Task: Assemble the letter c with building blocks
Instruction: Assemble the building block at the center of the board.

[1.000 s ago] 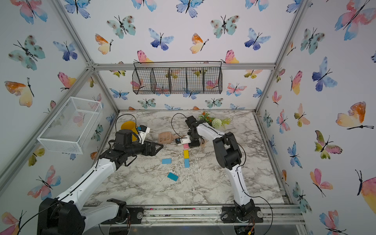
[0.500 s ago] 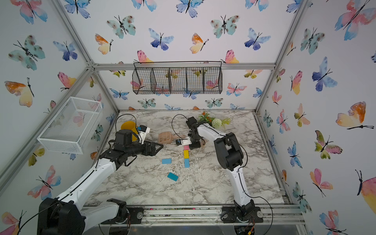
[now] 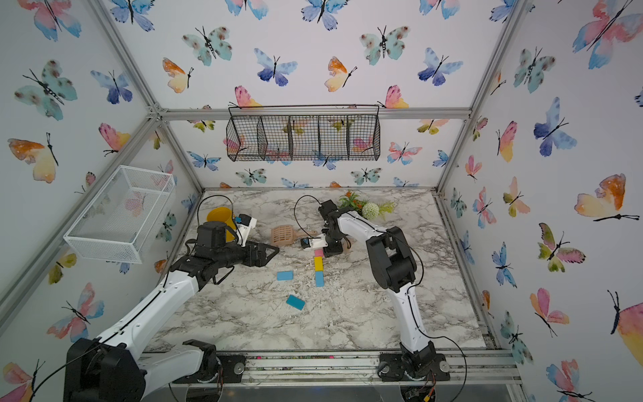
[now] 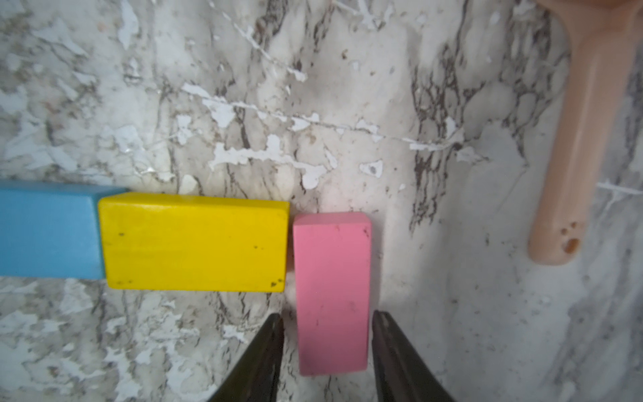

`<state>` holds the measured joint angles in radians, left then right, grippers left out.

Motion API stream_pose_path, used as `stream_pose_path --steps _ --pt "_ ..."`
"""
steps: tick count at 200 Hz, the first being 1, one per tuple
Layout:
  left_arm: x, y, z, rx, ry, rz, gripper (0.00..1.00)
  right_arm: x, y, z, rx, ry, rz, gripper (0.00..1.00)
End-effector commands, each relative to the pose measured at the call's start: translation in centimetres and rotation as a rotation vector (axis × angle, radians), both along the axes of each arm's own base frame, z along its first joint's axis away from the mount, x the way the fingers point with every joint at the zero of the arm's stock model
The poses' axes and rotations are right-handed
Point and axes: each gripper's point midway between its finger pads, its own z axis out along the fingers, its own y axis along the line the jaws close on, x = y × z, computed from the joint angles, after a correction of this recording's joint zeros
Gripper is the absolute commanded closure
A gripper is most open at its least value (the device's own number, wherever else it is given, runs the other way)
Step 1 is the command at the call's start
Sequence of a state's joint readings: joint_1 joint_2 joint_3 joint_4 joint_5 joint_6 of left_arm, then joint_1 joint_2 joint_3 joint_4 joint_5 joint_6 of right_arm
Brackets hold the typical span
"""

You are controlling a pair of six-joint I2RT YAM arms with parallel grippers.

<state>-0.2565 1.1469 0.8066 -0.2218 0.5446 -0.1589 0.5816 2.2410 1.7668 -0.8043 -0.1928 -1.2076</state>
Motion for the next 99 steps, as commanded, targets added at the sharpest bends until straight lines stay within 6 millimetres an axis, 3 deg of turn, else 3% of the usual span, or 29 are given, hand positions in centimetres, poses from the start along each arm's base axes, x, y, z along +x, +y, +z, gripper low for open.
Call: stream_pose_path --steps 1,47,99 --pt "-0.2 0.0 0.5 -0.011 -0.01 -0.005 0.02 -0.8 -0.2 1.3 0.021 0.021 -0.019 0.53" --pt "-0.1 0.0 0.5 -0.014 -0.01 -0.007 0.02 -0.6 0.2 2.0 0.046 0.015 -0.034 0.55" --pt "-0.1 0.1 0.5 -0.013 -0.009 -0.003 0.02 1.0 1.2 3.0 0.091 -0.018 -0.116 0.46"
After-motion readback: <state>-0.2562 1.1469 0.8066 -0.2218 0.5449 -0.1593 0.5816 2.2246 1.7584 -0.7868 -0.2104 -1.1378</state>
